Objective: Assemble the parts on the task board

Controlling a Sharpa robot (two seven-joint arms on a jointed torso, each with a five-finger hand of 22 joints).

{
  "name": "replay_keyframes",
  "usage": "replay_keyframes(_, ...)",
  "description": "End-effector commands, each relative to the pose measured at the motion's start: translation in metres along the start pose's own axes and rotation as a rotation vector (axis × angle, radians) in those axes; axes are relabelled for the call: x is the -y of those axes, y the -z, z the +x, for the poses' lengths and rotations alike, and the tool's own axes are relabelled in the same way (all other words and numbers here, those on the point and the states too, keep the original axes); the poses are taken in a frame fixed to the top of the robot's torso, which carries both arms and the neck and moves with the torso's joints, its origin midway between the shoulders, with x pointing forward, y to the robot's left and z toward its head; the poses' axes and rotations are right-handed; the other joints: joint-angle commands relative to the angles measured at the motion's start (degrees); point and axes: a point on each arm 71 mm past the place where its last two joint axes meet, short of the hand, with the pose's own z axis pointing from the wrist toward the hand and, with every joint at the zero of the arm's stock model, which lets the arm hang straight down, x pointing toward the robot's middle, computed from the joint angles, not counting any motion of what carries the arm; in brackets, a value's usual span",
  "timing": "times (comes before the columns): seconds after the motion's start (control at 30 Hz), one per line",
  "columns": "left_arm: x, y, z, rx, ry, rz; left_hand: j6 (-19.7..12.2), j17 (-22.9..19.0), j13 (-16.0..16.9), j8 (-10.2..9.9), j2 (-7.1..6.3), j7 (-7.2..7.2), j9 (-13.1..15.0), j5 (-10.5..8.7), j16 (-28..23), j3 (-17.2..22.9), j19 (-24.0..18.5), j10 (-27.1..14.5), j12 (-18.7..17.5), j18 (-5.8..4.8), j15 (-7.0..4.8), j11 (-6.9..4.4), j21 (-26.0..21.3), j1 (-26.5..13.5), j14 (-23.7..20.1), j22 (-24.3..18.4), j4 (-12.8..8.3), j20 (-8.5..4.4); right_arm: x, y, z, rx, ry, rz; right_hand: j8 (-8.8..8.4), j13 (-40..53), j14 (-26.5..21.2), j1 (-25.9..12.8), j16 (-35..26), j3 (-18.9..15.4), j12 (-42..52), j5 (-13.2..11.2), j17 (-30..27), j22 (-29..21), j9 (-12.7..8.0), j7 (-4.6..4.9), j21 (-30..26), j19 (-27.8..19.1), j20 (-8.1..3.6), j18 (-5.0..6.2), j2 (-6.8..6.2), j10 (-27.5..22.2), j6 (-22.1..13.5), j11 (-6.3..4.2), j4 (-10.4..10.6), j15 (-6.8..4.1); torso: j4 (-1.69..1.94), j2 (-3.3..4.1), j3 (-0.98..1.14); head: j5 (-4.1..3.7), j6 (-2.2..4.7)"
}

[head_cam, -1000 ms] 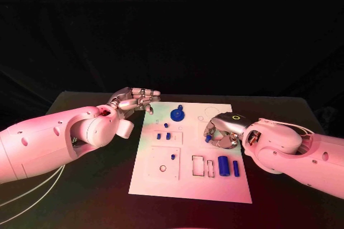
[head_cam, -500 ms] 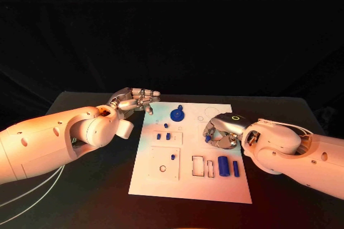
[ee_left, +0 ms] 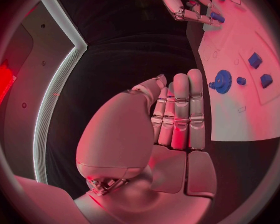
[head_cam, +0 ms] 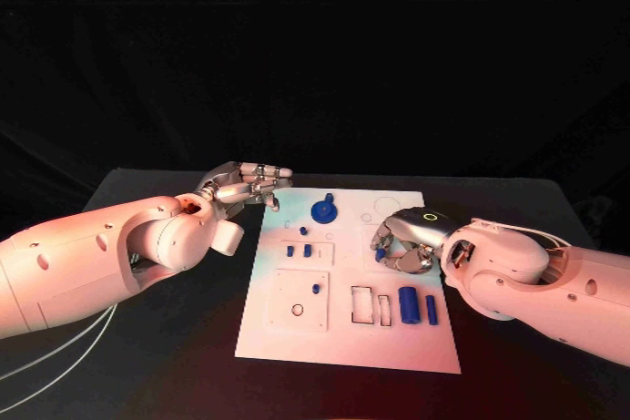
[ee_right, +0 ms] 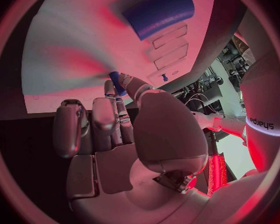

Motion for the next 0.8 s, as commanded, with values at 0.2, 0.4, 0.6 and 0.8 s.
replay_keyframes(0.2,0.0007,0.0,0.0022,-0.021,0.0,0.003,-0.42,-0.09,0.1,-0.28,0.17,0.07,-0.05,0.13,-0.21,-0.27,-0.43,-0.57,0.24,0.79,0.05,0.05,-0.24,-0.38,-0.39,-0.06,-0.05,0.0,-0.0017,-0.0001,-0.0015,0.029,-0.019,-0.006,1.33,0.53,1.57,-0.89,0.3,0.02,1.25,-0.26,0.32,3.27,0.71,-0.7,0.24,-0.02,-0.14,-0.78,1.35,1.63,2.62,-0.55,1.46,-0.49,0.03,-0.01,-0.03,-0.12,-0.12)
replay_keyframes(0.4,0.0005,-0.0001,0.0022,-0.021,-0.001,0.001,-0.44,-0.13,0.15,-0.22,0.32,0.07,-0.05,0.16,-0.18,-0.26,-0.42,-0.65,0.37,0.82,0.02,0.04,-0.28,-0.05,-0.45,-0.08,-0.28,-0.01,-0.0013,-0.0001,-0.0026,0.05,-0.038,-0.001,2.0,0.96,1.66,-1.2,0.68,-0.05,2.02,-2.4,0.5,3.58,1.18,-1.34,0.53,0.18,-0.56,-0.85,2.69,2.66,3.9,-1.11,2.66,-0.95,0.0,-0.03,-0.02,-0.16,-0.17)
replay_keyframes(0.6,0.0004,-0.0001,0.0024,-0.022,-0.001,0.0,-0.45,-0.17,0.19,-0.17,0.46,0.08,-0.05,0.17,-0.16,-0.23,-0.4,-0.7,0.49,0.83,0.01,0.04,-0.3,0.2,-0.5,-0.07,-0.48,-0.03,0.0002,0.0001,-0.0029,0.056,-0.046,0.009,2.67,1.31,1.66,0.47,0.79,1.01,2.47,-5.11,0.42,3.73,1.75,-1.8,0.59,0.26,-0.95,-0.88,4.09,3.46,4.93,-1.56,2.31,-1.36,0.0,-0.01,0.02,-0.16,-0.2)
replay_keyframes(0.8,0.0002,-0.0002,0.0023,-0.023,-0.003,-0.001,-0.45,-0.17,0.19,-0.17,0.46,0.08,-0.05,0.17,-0.16,-0.23,-0.4,-0.7,0.49,0.83,0.01,0.04,-0.3,0.2,-0.5,-0.07,-0.48,-0.03,0.0013,0.0022,-0.0037,0.065,-0.054,0.012,2.75,1.32,1.54,1.66,0.45,1.84,2.17,-5.48,-0.07,3.49,2.05,-1.59,0.13,0.09,-1.05,-0.8,4.4,3.08,4.81,-1.48,1.58,-1.34,-0.02,-0.02,0.04,-0.12,-0.21)
